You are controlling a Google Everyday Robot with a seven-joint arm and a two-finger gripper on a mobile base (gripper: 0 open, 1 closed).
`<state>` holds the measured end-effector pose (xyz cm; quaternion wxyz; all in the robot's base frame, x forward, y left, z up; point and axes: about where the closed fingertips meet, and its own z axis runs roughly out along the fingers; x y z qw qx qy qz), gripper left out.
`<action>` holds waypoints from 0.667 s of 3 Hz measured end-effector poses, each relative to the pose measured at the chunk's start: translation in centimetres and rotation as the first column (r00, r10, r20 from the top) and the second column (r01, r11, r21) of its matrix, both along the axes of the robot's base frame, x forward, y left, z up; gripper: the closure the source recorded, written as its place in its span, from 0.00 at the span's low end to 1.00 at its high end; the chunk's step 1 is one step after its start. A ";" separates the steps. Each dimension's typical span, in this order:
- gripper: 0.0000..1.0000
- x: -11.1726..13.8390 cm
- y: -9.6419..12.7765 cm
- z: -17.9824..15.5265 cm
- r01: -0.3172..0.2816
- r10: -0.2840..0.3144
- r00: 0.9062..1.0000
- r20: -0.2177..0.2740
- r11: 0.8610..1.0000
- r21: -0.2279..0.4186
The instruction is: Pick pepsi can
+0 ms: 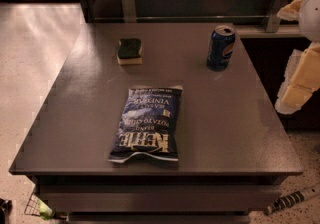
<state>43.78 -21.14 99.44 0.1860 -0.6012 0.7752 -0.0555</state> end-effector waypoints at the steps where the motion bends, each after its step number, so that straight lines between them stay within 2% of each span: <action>1: 0.00 0.1 0.0 0.1 0.001 -0.001 1.000 0.004 1.000 0.002; 2: 0.00 2.4 -1.4 -1.1 0.071 -0.078 0.995 0.054 0.991 0.116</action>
Offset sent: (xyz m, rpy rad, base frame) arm 0.0857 -0.0417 -0.0107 0.3642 -0.2413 -0.2159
